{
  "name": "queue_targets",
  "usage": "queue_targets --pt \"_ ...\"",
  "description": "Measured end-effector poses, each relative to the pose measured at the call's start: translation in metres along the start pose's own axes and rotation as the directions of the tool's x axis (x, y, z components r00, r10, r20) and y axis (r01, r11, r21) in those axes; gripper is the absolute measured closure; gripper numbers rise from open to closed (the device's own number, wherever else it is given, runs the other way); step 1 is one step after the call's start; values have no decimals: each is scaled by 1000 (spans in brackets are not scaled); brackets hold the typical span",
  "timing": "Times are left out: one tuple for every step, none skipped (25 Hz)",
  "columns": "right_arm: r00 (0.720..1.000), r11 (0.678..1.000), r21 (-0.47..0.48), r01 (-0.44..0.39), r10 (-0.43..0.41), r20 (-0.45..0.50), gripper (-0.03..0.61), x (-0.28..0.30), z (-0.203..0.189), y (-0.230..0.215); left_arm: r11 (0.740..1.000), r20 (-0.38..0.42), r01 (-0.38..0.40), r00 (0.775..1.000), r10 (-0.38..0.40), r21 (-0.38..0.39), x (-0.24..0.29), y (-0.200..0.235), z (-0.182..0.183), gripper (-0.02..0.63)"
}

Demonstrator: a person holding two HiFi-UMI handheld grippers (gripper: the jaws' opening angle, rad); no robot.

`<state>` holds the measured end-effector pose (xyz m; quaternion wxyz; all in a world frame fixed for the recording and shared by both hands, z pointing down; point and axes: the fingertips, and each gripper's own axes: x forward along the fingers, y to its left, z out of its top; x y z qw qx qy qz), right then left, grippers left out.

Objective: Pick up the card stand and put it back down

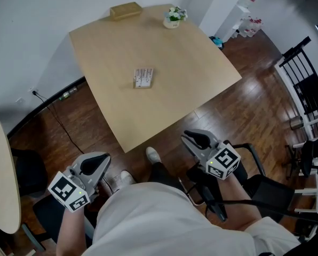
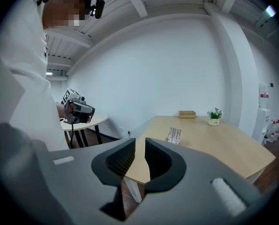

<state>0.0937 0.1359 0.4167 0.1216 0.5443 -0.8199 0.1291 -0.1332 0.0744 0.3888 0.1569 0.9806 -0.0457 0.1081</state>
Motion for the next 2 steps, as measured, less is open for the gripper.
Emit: queue_targets --pt "1000 1000 -1 -4 4 -2 508 1 0 2 1000 1 -3 1000 3 -1 -2 0 -1 611" --pt "1000 1000 -3 -7 7 -4 509 3 0 3 1000 2 -6 1000 6 -3 -4 1 -1 611"
